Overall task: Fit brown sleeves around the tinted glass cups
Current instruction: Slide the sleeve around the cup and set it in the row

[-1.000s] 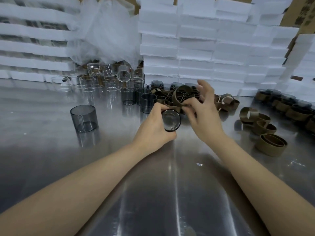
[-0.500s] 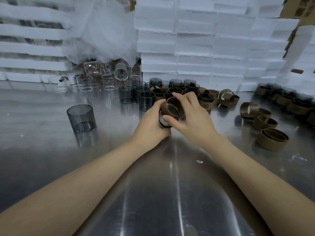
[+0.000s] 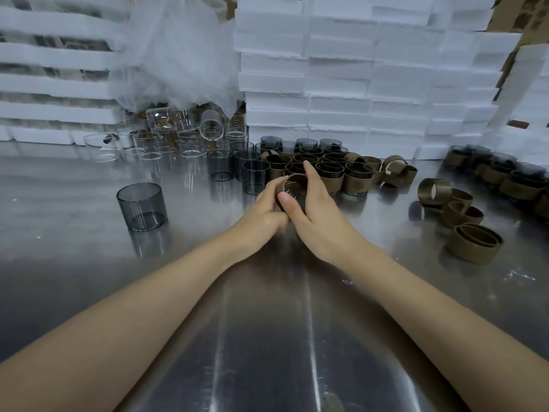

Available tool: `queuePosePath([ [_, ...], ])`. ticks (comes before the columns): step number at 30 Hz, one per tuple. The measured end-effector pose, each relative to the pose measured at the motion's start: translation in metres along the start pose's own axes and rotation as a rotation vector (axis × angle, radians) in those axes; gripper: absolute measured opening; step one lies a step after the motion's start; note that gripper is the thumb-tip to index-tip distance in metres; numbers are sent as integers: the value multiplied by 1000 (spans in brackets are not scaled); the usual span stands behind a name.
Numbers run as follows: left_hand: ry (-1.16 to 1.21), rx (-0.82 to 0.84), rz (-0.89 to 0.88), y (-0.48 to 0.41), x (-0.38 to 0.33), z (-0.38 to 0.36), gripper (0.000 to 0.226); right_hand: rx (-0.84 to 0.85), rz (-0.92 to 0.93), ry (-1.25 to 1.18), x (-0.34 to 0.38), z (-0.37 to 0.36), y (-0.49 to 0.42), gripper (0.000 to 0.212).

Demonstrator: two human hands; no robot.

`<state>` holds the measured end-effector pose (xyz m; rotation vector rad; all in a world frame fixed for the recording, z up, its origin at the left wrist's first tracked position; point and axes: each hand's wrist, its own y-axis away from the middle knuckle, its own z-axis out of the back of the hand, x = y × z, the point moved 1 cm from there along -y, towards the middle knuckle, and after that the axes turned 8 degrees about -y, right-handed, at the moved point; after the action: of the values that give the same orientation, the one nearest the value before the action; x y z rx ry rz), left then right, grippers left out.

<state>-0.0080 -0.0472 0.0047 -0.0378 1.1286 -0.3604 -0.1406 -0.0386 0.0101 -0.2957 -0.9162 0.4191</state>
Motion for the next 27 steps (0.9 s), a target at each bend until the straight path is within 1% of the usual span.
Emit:
queuePosePath([
  [2,120,-3,105,-7,-6,1,85,-10,-27,-41,1,1,-1,76],
  [3,138,-9,129,-10,-9,0,78,-16,-49,-73,1,2,-2,74],
  [5,52,-11,105,-16,-10,-4,58,-27,-87,-127,1,3,-4,70],
  [8,-27,-63,169,-27,-5,-6,48,-12,-106,-150,3,2,-6,64],
  [10,-42,-95,191,-30,-5,-9,46,-7,-110,-142,3,2,-6,62],
  [12,1,-148,204,-30,-2,-9,47,-33,-73,-100,5,2,-6,59],
  [15,116,-183,197,-25,-1,-9,51,-159,-26,-102,6,7,-5,49],
  [17,132,-145,144,-21,1,-7,51,-203,-14,-105,5,8,-5,44],
  [19,64,1,69,-9,1,-4,35,-222,8,-71,5,7,-4,42],
  [20,34,50,44,-4,2,-3,32,-229,14,-68,5,7,-3,41],
  [23,18,31,7,-2,6,-1,31,-245,23,-138,4,8,-2,37],
  [25,34,36,17,-4,4,0,32,-250,29,-171,3,9,-2,33],
  [27,46,49,33,-5,4,1,42,-249,40,-177,2,9,-2,32],
])
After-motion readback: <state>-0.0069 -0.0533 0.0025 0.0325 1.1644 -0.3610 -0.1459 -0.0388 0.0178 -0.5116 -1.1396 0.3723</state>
